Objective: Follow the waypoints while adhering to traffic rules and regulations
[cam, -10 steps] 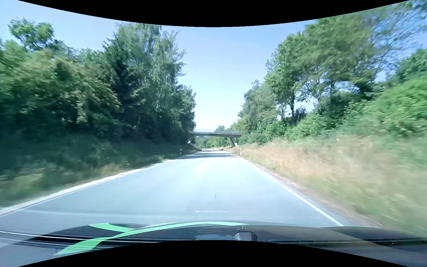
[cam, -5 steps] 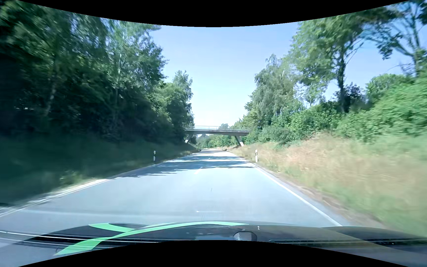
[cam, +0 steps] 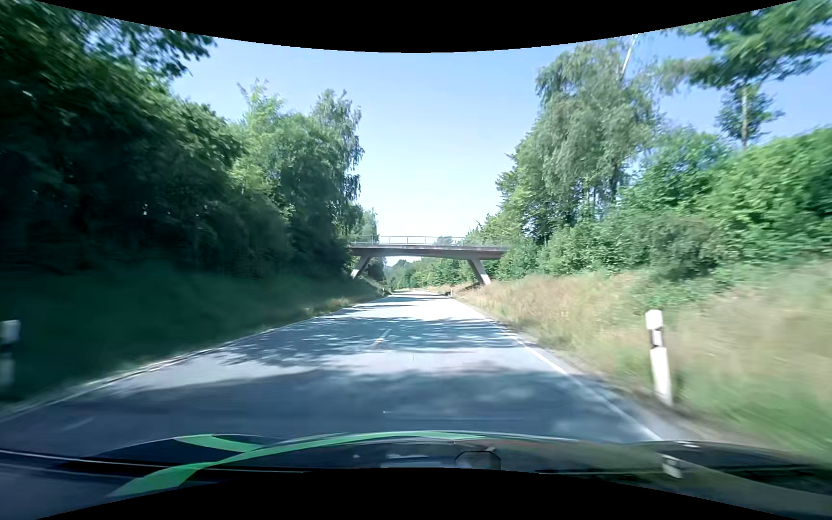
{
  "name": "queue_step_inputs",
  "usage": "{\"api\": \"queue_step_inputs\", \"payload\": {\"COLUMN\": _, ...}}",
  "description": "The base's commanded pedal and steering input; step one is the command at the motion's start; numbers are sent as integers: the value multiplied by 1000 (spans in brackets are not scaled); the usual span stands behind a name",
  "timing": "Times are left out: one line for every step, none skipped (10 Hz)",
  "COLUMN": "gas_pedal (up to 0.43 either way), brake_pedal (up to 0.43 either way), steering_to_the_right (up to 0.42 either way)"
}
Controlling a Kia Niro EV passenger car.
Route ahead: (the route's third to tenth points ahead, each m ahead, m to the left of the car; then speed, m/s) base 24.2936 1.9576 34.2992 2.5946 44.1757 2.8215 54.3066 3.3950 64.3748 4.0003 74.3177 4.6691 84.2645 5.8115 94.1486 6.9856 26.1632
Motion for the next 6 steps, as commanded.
{"api": "queue_step_inputs", "payload": {"gas_pedal": 157, "brake_pedal": 0, "steering_to_the_right": -8}}
{"api": "queue_step_inputs", "payload": {"gas_pedal": 169, "brake_pedal": 0, "steering_to_the_right": -8}}
{"api": "queue_step_inputs", "payload": {"gas_pedal": 189, "brake_pedal": 0, "steering_to_the_right": -8}}
{"api": "queue_step_inputs", "payload": {"gas_pedal": 189, "brake_pedal": 0, "steering_to_the_right": -8}}
{"api": "queue_step_inputs", "payload": {"gas_pedal": 189, "brake_pedal": 0, "steering_to_the_right": -8}}
{"api": "queue_step_inputs", "payload": {"gas_pedal": 197, "brake_pedal": 0, "steering_to_the_right": -7}}
